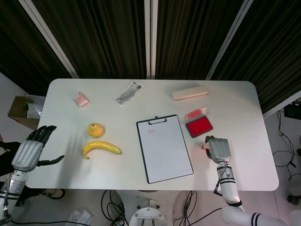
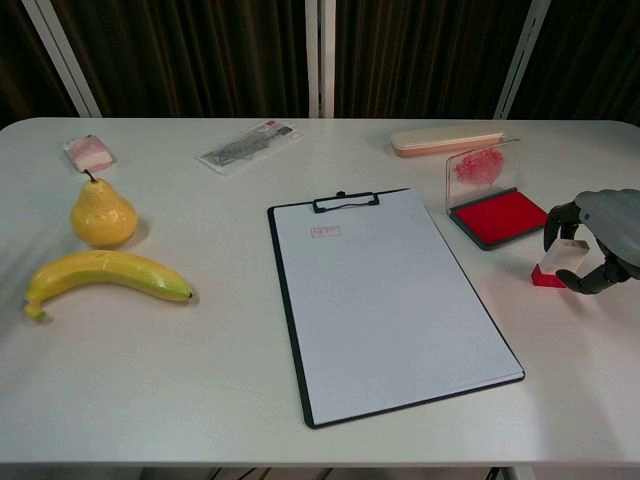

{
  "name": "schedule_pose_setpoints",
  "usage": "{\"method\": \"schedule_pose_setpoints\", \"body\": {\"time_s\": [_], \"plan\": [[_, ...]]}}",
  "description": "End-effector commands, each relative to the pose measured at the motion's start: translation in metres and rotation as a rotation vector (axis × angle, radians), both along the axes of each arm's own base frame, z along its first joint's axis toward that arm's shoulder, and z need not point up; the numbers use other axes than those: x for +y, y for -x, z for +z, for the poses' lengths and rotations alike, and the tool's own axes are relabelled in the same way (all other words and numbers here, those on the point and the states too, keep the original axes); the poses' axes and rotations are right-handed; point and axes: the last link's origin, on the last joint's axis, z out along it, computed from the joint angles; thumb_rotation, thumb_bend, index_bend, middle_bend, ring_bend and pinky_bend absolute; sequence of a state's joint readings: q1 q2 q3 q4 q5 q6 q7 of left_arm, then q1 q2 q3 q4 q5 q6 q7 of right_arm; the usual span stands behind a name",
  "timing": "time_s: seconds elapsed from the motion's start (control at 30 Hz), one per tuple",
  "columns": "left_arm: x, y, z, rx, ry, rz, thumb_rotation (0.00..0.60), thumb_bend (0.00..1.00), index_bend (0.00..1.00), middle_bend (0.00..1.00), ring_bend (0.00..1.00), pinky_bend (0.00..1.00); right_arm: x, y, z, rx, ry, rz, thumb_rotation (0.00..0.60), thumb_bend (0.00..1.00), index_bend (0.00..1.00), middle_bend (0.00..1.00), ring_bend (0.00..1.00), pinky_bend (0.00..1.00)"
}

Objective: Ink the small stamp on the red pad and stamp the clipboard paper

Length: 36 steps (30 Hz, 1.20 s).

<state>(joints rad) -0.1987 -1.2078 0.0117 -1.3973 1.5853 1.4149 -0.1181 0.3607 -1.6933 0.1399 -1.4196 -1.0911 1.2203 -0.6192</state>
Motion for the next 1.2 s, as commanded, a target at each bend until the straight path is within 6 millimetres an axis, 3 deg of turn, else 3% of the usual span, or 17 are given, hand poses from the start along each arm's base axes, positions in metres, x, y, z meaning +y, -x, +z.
{"method": "schedule_pose_setpoints", "body": {"time_s": [0.03, 0.8, 1.2], "plan": [[0.000, 0.000, 0.000, -0.001, 0.000, 0.000, 0.208, 0.10, 0.08, 0.09, 0.09, 0.18, 0.000, -0.001, -0.001, 0.001, -0.003, 0.005, 0.600, 0.27, 0.46, 0.45, 0.80, 0.93], [-0.002, 0.001, 0.003, -0.008, -0.002, 0.008, 0.213, 0.10, 0.08, 0.09, 0.09, 0.18, -0.002, -0.002, -0.003, 0.018, -0.003, 0.016, 0.600, 0.36, 0.54, 0.50, 0.80, 0.93], [-0.001, 0.000, 0.002, -0.009, -0.001, 0.005, 0.213, 0.10, 0.08, 0.09, 0.09, 0.18, -0.012, -0.007, 0.018, 0.027, 0.038, 0.051, 0.600, 0.41, 0.59, 0.53, 0.80, 0.93]]}}
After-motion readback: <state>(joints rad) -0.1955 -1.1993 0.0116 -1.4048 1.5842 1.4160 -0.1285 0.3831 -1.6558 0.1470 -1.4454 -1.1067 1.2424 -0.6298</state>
